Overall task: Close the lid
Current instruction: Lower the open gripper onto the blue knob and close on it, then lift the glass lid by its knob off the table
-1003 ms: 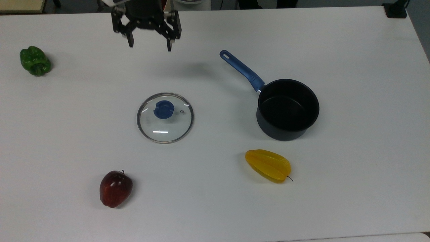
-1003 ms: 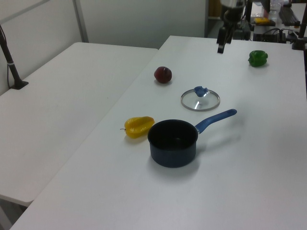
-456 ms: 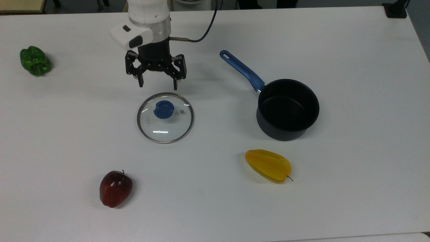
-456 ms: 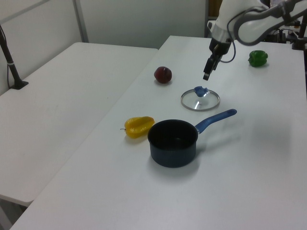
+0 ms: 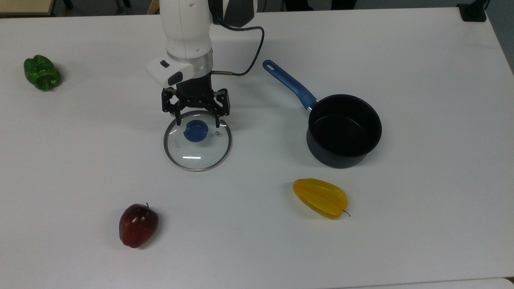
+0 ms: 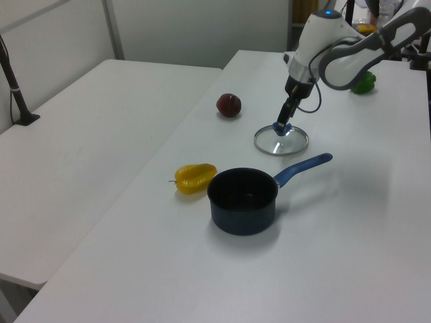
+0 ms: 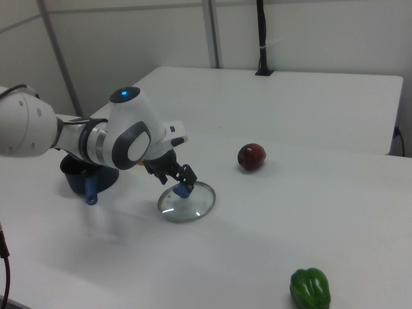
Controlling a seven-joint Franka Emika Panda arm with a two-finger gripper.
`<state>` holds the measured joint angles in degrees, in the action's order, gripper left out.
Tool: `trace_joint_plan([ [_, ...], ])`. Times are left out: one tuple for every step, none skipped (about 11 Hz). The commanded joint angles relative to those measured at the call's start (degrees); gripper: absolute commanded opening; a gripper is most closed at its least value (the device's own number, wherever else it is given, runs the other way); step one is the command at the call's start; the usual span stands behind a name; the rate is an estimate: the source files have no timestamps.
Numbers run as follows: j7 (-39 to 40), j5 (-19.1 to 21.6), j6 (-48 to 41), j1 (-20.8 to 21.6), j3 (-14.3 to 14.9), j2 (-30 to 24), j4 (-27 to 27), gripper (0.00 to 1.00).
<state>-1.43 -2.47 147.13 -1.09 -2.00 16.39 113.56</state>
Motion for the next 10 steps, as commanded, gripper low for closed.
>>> trace_joint_plan([
  [-0.7,-0.8,3.1,0.2,0.2,2.0,-0.1,1.00],
  [-1.2,-0.8,4.3,0.2,0.2,2.7,-0.1,1.00],
  [-2.4,-0.8,4.7,0.1,0.2,2.9,-0.2,0.95],
  [-2.9,-0.8,5.3,0.0,0.2,2.9,-0.2,0.92],
  [-3.0,-0.8,5.3,0.0,0.2,2.9,-0.3,0.86],
  [-3.1,-0.8,5.3,-0.1,0.2,2.9,-0.4,0.82],
  [-3.1,-0.8,5.3,-0.1,0.2,2.9,-0.5,0.77],
  [-3.1,-0.8,5.3,-0.1,0.2,2.9,-0.5,0.70],
  [-3.1,-0.8,5.2,-0.1,0.2,2.9,-0.5,0.67],
  [-3.1,-0.8,5.1,-0.1,0.2,2.8,-0.5,0.61],
])
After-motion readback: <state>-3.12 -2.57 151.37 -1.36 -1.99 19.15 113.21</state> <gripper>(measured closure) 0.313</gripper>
